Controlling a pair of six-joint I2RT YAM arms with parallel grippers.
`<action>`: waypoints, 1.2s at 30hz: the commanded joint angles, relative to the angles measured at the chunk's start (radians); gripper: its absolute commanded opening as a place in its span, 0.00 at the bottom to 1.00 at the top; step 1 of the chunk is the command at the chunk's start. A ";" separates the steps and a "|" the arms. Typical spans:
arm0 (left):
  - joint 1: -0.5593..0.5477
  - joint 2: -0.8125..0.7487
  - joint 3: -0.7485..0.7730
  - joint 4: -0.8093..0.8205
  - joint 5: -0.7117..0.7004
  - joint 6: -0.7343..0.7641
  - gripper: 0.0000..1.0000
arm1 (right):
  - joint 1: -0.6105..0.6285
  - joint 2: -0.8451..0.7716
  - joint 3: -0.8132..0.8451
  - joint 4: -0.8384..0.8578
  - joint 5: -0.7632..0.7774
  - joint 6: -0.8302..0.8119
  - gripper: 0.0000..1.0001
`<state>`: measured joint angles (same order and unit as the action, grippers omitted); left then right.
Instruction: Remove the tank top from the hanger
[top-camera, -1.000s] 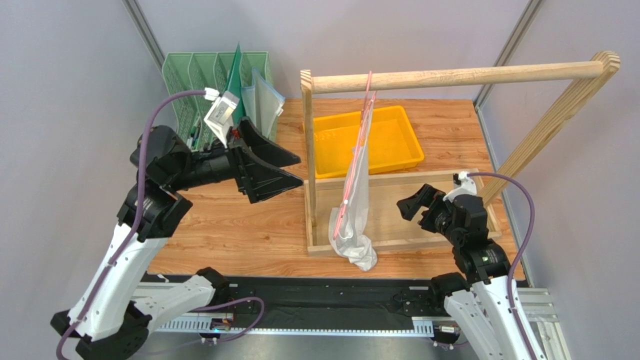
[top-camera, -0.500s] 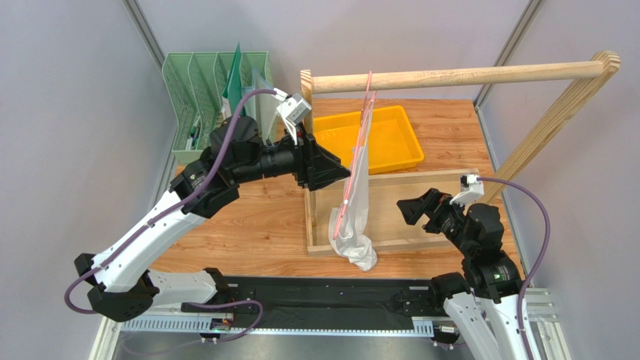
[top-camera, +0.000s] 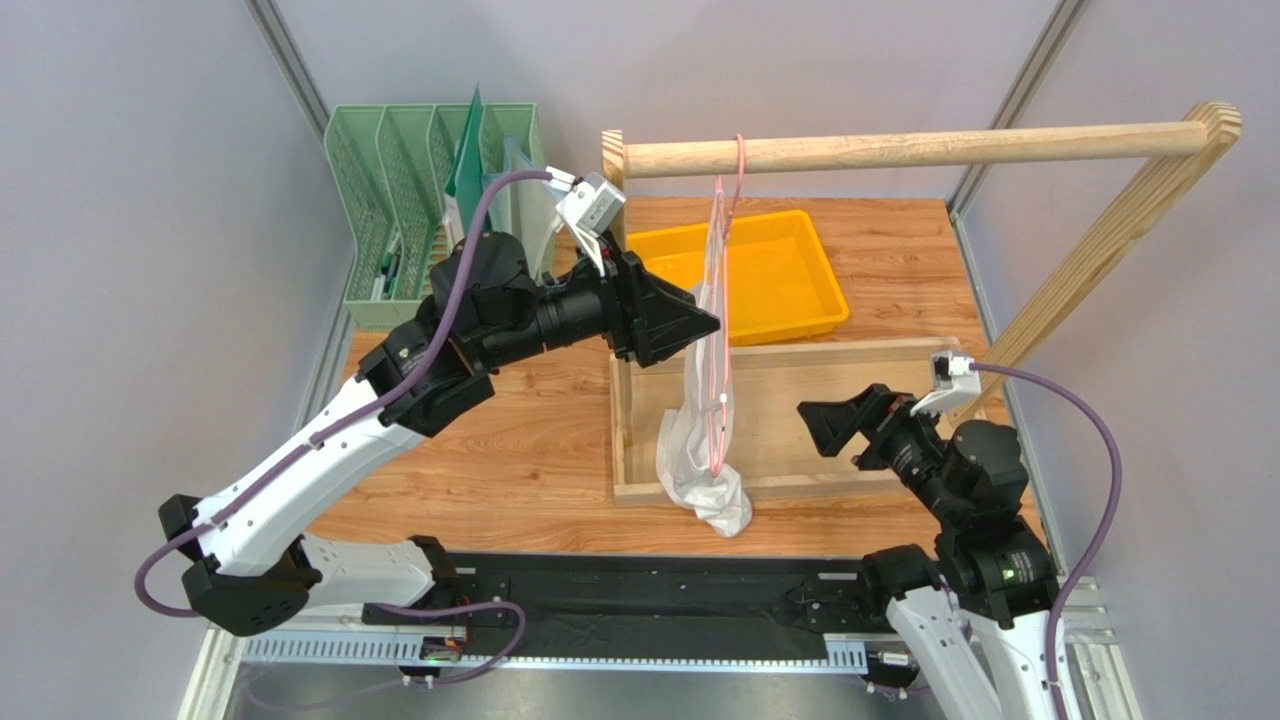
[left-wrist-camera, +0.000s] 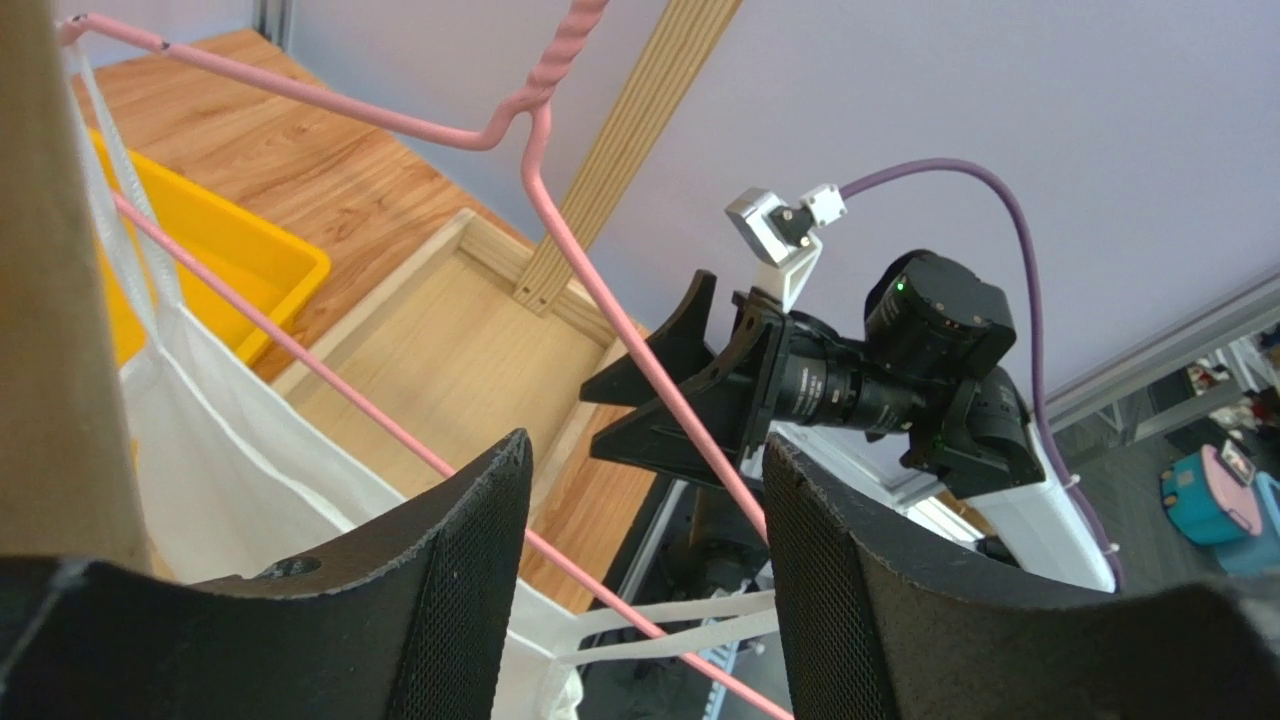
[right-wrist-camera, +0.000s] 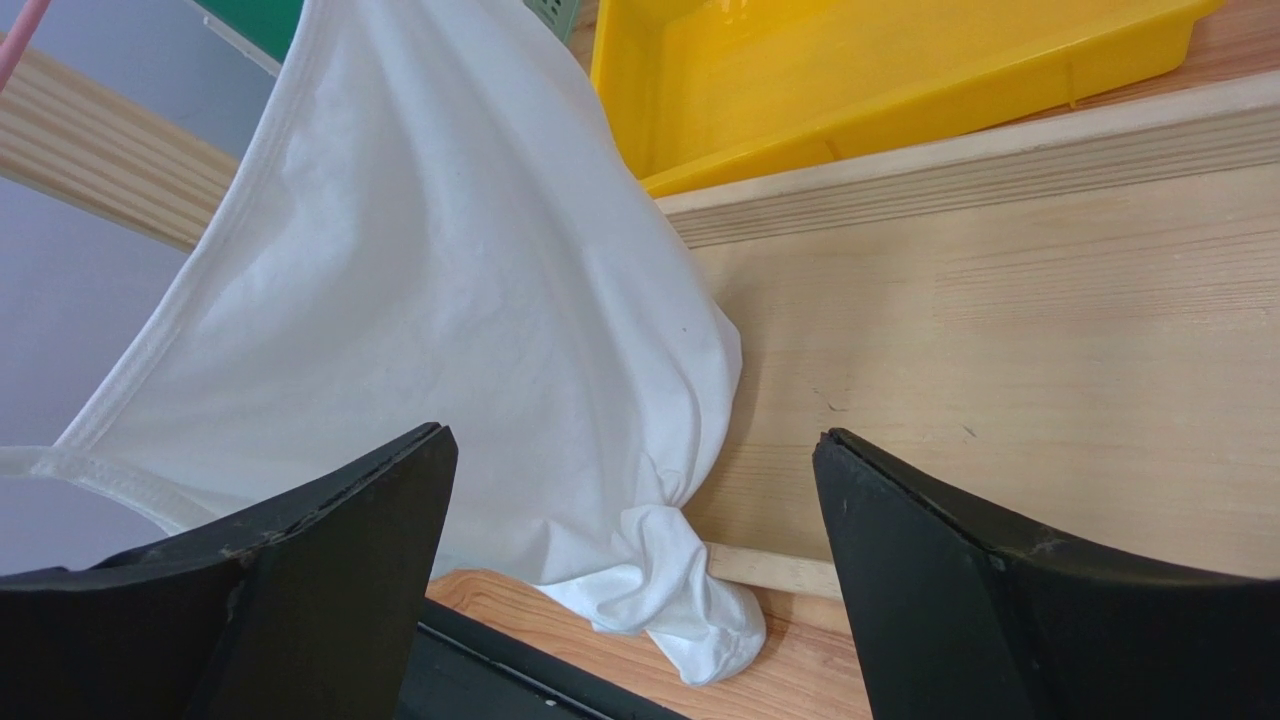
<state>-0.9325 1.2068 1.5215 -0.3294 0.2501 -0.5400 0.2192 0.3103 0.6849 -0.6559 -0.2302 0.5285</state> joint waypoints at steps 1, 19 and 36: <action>-0.017 0.000 -0.003 0.107 -0.015 -0.038 0.64 | -0.004 -0.010 0.044 -0.005 -0.017 -0.016 0.96; -0.123 0.074 0.029 0.107 -0.247 -0.060 0.56 | -0.004 -0.028 0.042 -0.022 -0.015 -0.024 0.96; -0.140 0.079 0.068 0.090 -0.290 -0.060 0.00 | -0.004 -0.042 0.057 -0.031 -0.023 -0.009 0.96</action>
<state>-1.0611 1.2835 1.5444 -0.2394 -0.0547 -0.5991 0.2192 0.2810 0.6971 -0.6998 -0.2382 0.5255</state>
